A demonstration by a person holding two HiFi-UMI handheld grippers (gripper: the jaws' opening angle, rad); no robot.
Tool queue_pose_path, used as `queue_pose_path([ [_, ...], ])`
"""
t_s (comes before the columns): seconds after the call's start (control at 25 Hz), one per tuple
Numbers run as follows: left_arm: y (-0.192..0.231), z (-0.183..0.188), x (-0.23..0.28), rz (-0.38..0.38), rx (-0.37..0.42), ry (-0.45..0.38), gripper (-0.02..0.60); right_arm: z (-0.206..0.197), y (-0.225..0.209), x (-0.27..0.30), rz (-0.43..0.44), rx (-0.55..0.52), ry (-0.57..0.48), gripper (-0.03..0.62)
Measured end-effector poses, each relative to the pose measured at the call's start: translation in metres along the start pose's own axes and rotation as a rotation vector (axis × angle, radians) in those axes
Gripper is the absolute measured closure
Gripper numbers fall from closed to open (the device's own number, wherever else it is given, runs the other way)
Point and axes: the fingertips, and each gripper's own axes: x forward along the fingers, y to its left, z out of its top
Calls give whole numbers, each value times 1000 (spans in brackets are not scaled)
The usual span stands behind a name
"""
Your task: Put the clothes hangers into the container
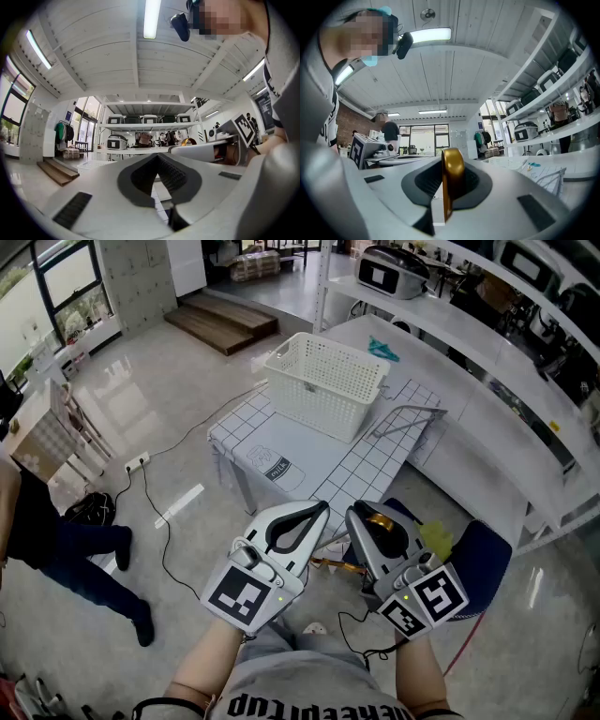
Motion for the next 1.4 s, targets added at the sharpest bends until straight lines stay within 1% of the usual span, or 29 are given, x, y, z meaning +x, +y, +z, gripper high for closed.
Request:
queue_pose_path([
  [0.32, -6, 0, 3, 5, 3, 3, 568, 1, -3, -7, 3, 2, -7, 539],
  [0.6, -12, -4, 5, 30, 10, 11, 568, -2, -6, -11, 26, 8, -9, 539],
  [0.84, -10, -12, 3, 59, 9, 16, 568, -11, -12, -9, 26, 56, -4, 539],
  [0.96, -1, -11, 1, 68, 10, 21, 568, -11, -15, -1, 28, 80, -4, 539],
  [1.12, 19, -11, -2, 76, 14, 11, 568, -13, -14, 14, 33, 63, 6, 540],
  [1.24, 37, -11, -1, 56, 20, 1, 568, -16, -14, 31, 19, 47, 20, 540],
  [1.4, 70, -7, -1, 17, 19, -2, 568, -11, -15, 63, -27, 43, 10, 540],
])
